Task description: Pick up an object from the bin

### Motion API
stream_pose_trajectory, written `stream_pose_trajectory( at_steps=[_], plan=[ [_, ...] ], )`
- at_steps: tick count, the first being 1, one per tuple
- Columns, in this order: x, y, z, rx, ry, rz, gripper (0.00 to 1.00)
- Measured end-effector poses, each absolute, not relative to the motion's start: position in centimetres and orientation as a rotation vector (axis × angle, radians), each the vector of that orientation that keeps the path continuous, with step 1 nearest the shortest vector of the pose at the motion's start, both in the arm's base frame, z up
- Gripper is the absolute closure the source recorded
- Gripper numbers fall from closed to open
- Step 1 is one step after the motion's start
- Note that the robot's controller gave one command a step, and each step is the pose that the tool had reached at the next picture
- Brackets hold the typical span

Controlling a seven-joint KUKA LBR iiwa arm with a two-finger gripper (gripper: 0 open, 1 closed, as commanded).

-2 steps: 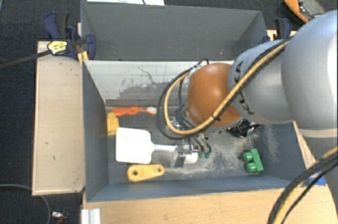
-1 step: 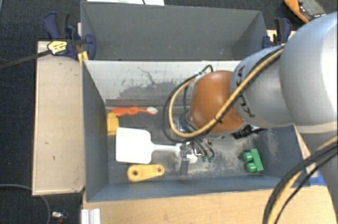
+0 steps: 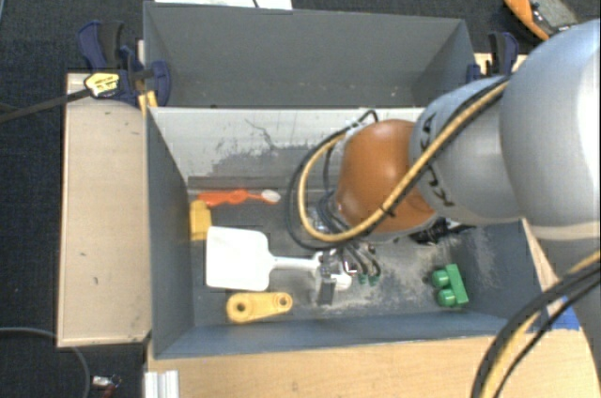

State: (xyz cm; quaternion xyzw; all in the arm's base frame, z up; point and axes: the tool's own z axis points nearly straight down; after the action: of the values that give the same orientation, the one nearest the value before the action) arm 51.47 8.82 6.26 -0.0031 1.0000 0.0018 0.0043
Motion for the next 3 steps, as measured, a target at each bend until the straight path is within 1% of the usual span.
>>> stream_pose_trajectory(
  at_steps=[1, 2, 3],
  plan=[
    [50.6, 11.9, 6.9, 0.25, 3.122, 0.008, 0.0],
    [51.6, 8.9, 6.5, 0.018, 3.128, 0.006, 1.0],
    [51.6, 8.9, 6.5, 0.021, 3.128, 0.007, 1.0]
  ],
)
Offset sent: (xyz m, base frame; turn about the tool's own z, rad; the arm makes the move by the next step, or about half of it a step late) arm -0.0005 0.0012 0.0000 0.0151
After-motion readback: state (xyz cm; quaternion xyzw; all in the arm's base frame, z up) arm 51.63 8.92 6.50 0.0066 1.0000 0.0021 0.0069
